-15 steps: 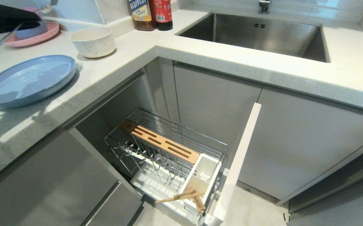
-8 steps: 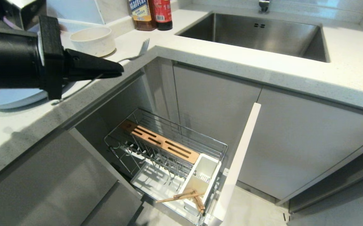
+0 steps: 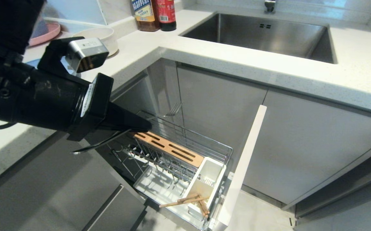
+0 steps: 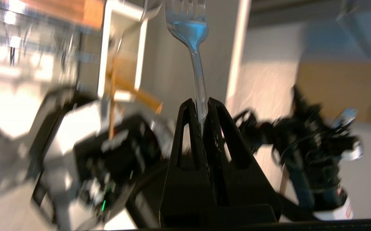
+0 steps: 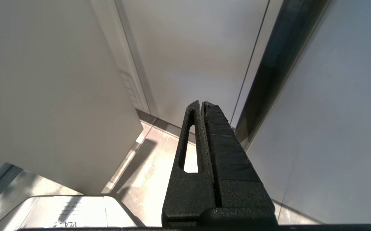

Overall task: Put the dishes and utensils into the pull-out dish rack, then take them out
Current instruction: Pick up the fork and place it in the cupboard

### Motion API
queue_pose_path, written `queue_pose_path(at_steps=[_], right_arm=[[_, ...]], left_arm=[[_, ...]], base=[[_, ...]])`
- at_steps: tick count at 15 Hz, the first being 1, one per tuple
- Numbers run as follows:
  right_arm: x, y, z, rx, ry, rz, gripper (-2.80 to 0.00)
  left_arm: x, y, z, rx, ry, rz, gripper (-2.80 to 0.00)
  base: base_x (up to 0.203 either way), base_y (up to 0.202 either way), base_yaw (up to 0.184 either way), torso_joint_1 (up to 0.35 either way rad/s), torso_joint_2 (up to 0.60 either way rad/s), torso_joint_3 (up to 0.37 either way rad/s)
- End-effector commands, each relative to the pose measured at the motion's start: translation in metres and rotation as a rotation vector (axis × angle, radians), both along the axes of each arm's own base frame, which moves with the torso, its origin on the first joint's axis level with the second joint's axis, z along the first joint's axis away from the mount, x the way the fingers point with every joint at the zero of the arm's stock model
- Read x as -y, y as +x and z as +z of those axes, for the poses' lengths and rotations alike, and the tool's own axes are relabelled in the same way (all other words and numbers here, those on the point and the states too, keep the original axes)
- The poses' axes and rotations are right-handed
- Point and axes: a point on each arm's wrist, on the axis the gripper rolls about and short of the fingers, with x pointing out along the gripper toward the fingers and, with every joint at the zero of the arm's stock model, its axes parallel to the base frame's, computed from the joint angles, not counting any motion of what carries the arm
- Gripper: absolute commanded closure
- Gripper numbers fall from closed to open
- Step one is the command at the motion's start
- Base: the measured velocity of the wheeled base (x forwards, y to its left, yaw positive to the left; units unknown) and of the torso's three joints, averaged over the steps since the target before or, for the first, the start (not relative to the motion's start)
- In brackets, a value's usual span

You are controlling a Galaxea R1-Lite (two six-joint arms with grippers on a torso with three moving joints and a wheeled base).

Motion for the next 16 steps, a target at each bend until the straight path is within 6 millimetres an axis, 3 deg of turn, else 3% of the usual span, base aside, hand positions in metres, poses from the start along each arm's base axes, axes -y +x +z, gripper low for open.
queue_pose_path(at_steps=[1,7,9,12,16], right_arm=[[0.0,0.0,0.0,-0.002,0.0,0.0,0.0],[0.0,0.0,0.0,-0.002,0.0,0.0,0.0],[0.0,0.0,0.0,0.0,0.0,0.0,0.0],[0.0,0.0,0.0,-0.002,0.0,0.0,0.0],[0.0,0.0,0.0,-0.002,0.0,0.0,0.0]], left_arm=[[0.011,0.013,-0.015,-0.147,0.132,-0.015,0.0],[0.033,0.043,-0.044,-0.298,0.316,-0.082,0.0],[0.053,0.054,-0.052,-0.299,0.354,-0.119,0.0],[0.086,0.067,-0.084,-0.31,0.498,-0.174,0.0],[0.102,0.082,-0.105,-0.261,0.579,-0.159,0.0]], base=[[0.0,0.0,0.0,0.0,0.0,0.0],[0.0,0.0,0.0,0.0,0.0,0.0],[0.0,0.0,0.0,0.0,0.0,0.0],[0.0,0.0,0.0,0.0,0.0,0.0],[0.0,0.0,0.0,0.0,0.0,0.0]])
